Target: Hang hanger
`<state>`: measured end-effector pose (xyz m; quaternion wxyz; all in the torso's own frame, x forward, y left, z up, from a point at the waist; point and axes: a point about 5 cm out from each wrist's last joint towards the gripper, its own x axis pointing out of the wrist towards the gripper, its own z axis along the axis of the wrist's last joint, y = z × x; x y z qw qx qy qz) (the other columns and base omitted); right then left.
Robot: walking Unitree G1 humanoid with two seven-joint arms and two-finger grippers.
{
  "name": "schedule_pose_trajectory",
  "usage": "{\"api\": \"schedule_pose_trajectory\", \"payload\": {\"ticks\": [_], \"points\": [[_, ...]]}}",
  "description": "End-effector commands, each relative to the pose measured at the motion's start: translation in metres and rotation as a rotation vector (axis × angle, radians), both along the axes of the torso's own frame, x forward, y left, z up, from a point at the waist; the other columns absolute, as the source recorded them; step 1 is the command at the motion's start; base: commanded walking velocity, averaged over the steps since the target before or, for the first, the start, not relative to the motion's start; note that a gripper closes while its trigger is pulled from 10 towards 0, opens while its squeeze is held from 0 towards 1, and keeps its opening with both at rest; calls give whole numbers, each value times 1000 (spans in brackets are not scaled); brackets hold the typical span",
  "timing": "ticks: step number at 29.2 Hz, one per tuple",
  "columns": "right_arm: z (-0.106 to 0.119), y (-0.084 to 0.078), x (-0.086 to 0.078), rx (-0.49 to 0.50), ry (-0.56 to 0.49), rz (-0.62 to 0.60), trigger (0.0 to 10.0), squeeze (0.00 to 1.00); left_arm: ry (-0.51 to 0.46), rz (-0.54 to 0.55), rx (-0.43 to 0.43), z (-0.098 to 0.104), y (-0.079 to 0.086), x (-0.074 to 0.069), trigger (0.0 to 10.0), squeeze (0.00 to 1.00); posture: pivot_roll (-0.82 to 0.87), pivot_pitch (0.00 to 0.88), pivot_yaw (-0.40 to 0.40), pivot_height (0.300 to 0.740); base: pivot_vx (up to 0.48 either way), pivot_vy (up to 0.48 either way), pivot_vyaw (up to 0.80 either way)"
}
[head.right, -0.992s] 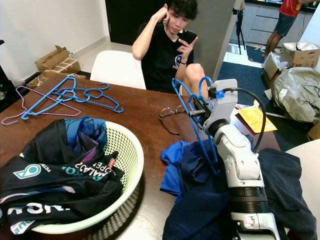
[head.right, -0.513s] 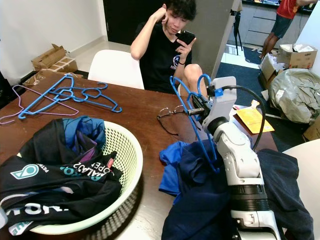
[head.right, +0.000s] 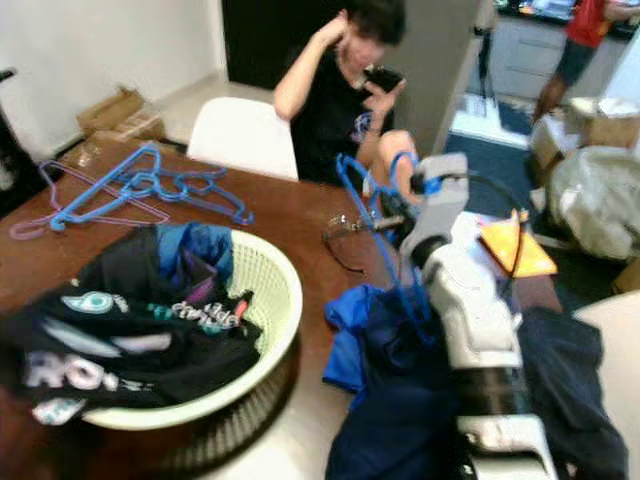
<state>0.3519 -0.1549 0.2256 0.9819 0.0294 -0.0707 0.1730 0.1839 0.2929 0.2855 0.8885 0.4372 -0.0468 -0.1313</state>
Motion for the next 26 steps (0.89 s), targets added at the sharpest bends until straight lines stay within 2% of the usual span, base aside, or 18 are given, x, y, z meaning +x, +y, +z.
{"api": "schedule_pose_trajectory", "payload": {"ticks": [1,2,3,5,6,7,8,9,10,11,12,13,15,16,17,20,26], "points": [[0,-1,2,5,-10,-18,10000,0,-53,-133,-51,28,-18,16,4275,0,172,0,-91,740,0,0,0],[0,-1,2,5,-10,-18,10000,0,-53,-133,-51,28,-18,16,4275,0,172,0,-91,740,0,0,0],[1,1,3,11,-17,-19,10000,0,-134,-241,-80,52,-36,26,10000,0,166,0,-74,740,0,0,0],[1,1,3,11,-17,-19,10000,0,-134,-241,-80,52,-36,26,10000,0,166,0,-74,740,0,0,0],[2,2,3,19,-23,-22,10000,0,-198,-339,-121,72,-52,33,10000,0,162,0,-67,740,0,0,0],[2,2,3,19,-23,-22,10000,0,-198,-339,-121,72,-52,33,10000,0,162,0,-67,740,0,0,0],[2,3,2,31,-32,-30,10000,0,-291,-496,-173,102,-82,41,10000,0,157,0,-51,740,-480,0,0],[2,3,2,31,-32,-30,10000,0,-291,-496,-173,102,-82,41,10000,0,157,0,-51,740,-480,0,0],[2,3,2,34,-33,-33,10000,0,-315,-537,-187,110,-90,42,10000,0,157,0,-49,740,-480,0,0],[2,3,2,34,-33,-33,10000,0,-315,-537,-187,110,-90,42,10000,0,157,0,-49,740,-480,0,0],[2,2,2,37,-35,-38,10000,0,-355,-565,-204,122,-95,43,10000,0,161,0,-45,740,-480,0,0],[2,2,2,37,-35,-38,10000,0,-355,-565,-204,122,-95,43,10000,0,161,0,-45,740,-480,0,0],[1,2,2,45,-37,-47,10000,0,-425,-590,-255,148,-98,43,10000,0,173,0,-37,740,-480,0,0],[1,2,2,45,-37,-47,10000,0,-425,-590,-255,148,-98,43,10000,0,173,0,-37,740,-480,0,0],[0,3,3,50,-39,-49,10000,0,-448,-605,-286,158,-100,43,10000,0,178,0,-30,740,-480,0,0],[0,4,3,56,-40,-50,10000,0,-459,-615,-309,162,-102,44,10000,0,178,0,-25,740,-480,0,0],[-1,9,3,77,-50,-54,10000,0,-422,-646,-357,167,-108,50,10000,0,170,0,-12,740,-480,0,0]]}}
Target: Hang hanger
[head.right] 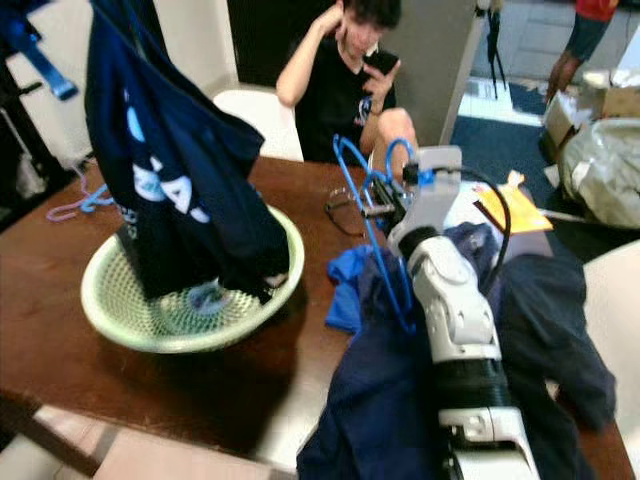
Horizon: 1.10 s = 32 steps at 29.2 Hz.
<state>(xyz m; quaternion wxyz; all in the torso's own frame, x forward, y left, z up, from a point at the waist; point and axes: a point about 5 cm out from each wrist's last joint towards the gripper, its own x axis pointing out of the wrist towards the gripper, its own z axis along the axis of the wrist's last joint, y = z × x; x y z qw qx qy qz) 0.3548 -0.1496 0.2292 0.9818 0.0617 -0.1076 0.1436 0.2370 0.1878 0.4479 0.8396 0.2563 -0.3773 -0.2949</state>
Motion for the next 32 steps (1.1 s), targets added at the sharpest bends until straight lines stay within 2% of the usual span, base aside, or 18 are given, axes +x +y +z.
{"api": "schedule_pose_trajectory", "payload": {"ticks": [1,7,15,18,20,21,22,23,24,25,27,28,29,30,31,32], "points": [[-4,3,0,-3,9,2,10000,0,-13,-16,3,5,-3,-3,10000,0,170,0,-12,740,-480,0,0],[-3,0,-2,29,0,-3,10000,0,-37,10,-24,18,-4,0,10000,0,171,0,-8,740,-480,0,0],[-2,2,-4,51,-17,15,10000,0,-119,96,-74,38,7,1,10000,0,165,0,-5,740,-480,0,0],[-2,2,-5,52,-19,16,10000,0,-150,153,-104,44,13,3,10000,0,163,0,-6,740,0,0,0],[-2,1,-6,54,-19,19,10000,0,-240,315,-153,56,28,4,10000,0,157,0,-7,740,0,0,0],[-2,1,-6,54,-19,19,10000,0,-240,315,-153,56,28,4,10000,0,157,0,-7,740,0,0,0],[-2,1,-6,55,-19,21,10000,0,-293,414,-180,63,38,4,10000,0,157,0,-7,740,0,0,0],[-2,1,-6,55,-19,21,10000,0,-293,414,-180,63,38,4,10000,0,157,0,-7,740,0,0,0],[-2,1,-7,55,-19,23,10000,0,-349,517,-200,70,49,2,10000,0,158,0,-7,740,0,0,0],[-2,1,-7,55,-19,23,10000,0,-349,517,-200,70,49,2,10000,0,158,0,-7,740,0,0,0],[-4,1,-7,57,-17,27,10000,0,-501,867,-262,88,89,-10,10000,0,158,0,-7,740,0,0,0],[-4,1,-7,57,-17,27,10000,0,-501,867,-262,88,89,-10,10000,0,158,0,-7,740,0,0,0],[-4,2,-8,58,-16,28,10000,0,-553,980,-339,95,109,-21,10000,0,154,0,-1,740,0,0,0],[-4,2,-8,58,-16,28,10000,0,-553,980,-339,95,109,-21,10000,0,154,0,-1,740,0,0,0],[-5,2,-9,59,-15,29,10000,0,-590,1017,-444,102,125,-35,10000,0,154,0,0,740,0,0,0],[-5,2,-9,59,-15,29,10000,0,-590,1017,-444,102,125,-35,10000,0,154,0,0,740,0,0,0]]}}
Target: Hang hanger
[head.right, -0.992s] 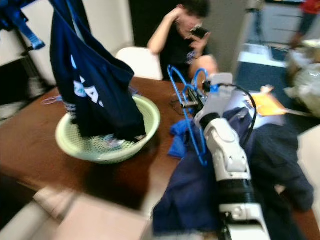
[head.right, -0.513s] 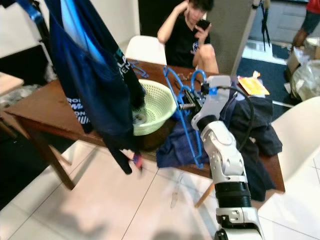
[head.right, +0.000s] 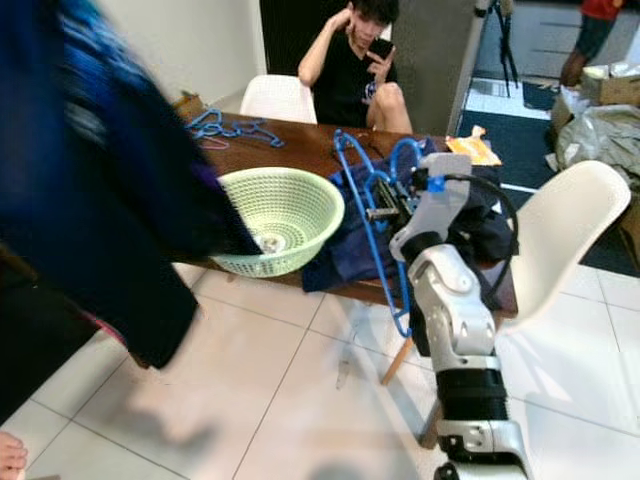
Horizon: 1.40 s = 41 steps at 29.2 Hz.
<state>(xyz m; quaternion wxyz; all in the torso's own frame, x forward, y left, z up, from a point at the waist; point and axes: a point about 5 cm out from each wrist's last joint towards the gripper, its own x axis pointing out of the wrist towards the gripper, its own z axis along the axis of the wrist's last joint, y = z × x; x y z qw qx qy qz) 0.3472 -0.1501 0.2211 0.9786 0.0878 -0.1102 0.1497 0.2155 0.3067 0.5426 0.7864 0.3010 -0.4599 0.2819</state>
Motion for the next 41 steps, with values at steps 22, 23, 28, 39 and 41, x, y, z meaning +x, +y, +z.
{"api": "schedule_pose_trajectory", "payload": {"ticks": [22,23,28,39,41], "points": [[-20,4,-7,-137,92,93,10000,0,-315,196,186,39,-14,-41,10000,0,142,0,0,740,0,0,0],[-19,3,-7,-130,87,86,10000,0,-315,204,194,39,-14,-40,10000,0,142,0,0,740,0,0,0],[-11,-1,-6,-38,51,61,10000,0,-249,136,194,38,-12,-31,10000,0,149,0,-3,740,0,0,0],[-3,-3,-5,39,27,35,10000,0,337,-983,300,-59,-101,35,10000,0,132,0,-1,740,0,0,-364],[-3,-3,-5,39,27,35,10000,0,337,-983,300,-59,-101,35,10000,0,132,0,-1,740,0,0,-800]]}}
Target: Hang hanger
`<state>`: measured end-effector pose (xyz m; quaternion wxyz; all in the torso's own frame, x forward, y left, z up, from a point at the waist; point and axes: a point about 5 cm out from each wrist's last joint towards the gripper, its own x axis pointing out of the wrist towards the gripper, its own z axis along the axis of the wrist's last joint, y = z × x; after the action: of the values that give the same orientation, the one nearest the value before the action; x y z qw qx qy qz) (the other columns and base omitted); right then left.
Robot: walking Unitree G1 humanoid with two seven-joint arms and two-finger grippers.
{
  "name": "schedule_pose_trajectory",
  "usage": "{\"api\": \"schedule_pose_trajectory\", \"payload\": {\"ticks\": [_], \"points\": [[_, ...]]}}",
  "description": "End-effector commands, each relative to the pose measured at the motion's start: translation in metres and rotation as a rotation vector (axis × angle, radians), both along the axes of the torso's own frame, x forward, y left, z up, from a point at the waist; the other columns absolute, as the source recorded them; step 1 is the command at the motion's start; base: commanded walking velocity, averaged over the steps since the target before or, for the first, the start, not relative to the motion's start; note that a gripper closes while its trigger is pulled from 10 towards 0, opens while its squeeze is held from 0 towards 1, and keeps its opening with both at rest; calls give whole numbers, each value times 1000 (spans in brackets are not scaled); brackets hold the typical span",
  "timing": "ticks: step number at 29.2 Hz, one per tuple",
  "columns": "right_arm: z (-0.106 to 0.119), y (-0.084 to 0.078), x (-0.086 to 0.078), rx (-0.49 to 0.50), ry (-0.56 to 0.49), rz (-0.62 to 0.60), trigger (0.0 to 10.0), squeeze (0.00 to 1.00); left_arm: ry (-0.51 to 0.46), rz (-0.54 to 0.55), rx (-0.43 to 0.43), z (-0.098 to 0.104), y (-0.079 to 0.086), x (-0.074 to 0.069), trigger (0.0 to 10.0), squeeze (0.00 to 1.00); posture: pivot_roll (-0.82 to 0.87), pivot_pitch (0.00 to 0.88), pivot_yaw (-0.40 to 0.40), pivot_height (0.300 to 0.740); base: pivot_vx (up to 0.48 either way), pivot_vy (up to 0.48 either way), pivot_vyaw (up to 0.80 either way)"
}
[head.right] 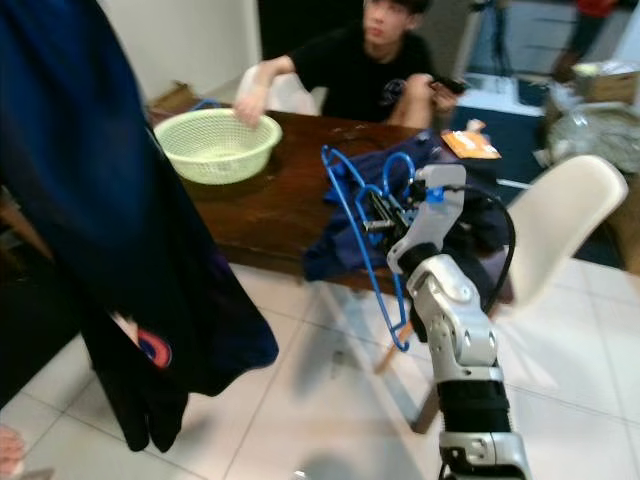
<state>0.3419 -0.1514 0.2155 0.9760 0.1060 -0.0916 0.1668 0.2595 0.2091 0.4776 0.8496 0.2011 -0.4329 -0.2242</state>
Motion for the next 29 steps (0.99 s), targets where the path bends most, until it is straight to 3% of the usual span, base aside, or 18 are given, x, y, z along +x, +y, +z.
{"api": "schedule_pose_trajectory", "payload": {"ticks": [1,2,4,5,7,9,10,11,13,14,17,21,22,24,26,27,28,29], "points": [[8,-9,1,38,-26,-53,10000,0,149,-191,104,-46,-27,-4,10000,0,116,0,3,740,0,0,-800],[13,-17,2,57,-40,-99,10000,0,295,-304,125,-85,-40,-4,10000,0,119,0,2,740,0,0,-800],[13,-17,2,57,-40,-99,10000,0,295,-304,125,-85,-40,-4,10000,0,119,0,2,740,0,0,-800],[18,-26,4,63,-54,-154,10000,0,395,-340,113,-115,-48,-3,10000,0,120,0,2,740,0,0,-800],[18,-26,4,63,-54,-154,10000,0,395,-340,113,-115,-48,-3,10000,0,120,0,2,740,0,0,-800],[23,-49,8,29,-50,-309,10000,0,566,-349,14,-177,-78,7,10000,0,118,0,4,740,0,0,-800],[23,-49,8,29,-50,-309,10000,0,566,-349,14,-177,-78,7,10000,0,118,0,4,740,0,0,-800],[22,-56,9,-13,-35,-371,10000,0,618,-330,4,-201,-90,9,10000,0,110,0,5,740,0,0,-800],[22,-56,9,-13,-35,-371,10000,0,618,-330,4,-201,-90,9,10000,0,110,0,5,740,0,0,-800],[20,-61,9,-55,-21,-411,10000,0,647,-308,19,-219,-101,12,10000,0,105,0,6,740,0,0,-800],[17,-64,8,-98,-8,-432,10000,0,670,-302,39,-227,-106,15,10000,0,90,0,8,740,0,0,-800],[13,-68,6,-183,18,-437,10000,0,662,-264,174,-230,-115,27,10000,0,73,0,8,740,0,0,-800],[13,-68,6,-183,18,-437,10000,0,662,-264,174,-230,-115,27,10000,0,73,0,8,740,0,0,-800],[10,-65,8,-213,36,-413,10000,0,673,-236,202,-233,-115,33,10000,0,71,0,9,740,0,0,-800],[-5,-50,9,-378,92,-292,10000,0,772,-162,252,-256,-112,45,10000,0,49,0,21,740,0,0,-800],[-5,-50,9,-378,92,-292,10000,0,772,-162,252,-256,-112,45,10000,0,49,0,21,740,0,0,-800],[-14,-52,5,-428,131,-246,10000,0,848,-128,297,-275,-105,42,10000,0,24,0,31,740,0,0,-800],[-14,-52,5,-428,131,-246,10000,0,848,-128,297,-275,-105,42,10000,0,24,0,31,740,0,0,-800]]}}
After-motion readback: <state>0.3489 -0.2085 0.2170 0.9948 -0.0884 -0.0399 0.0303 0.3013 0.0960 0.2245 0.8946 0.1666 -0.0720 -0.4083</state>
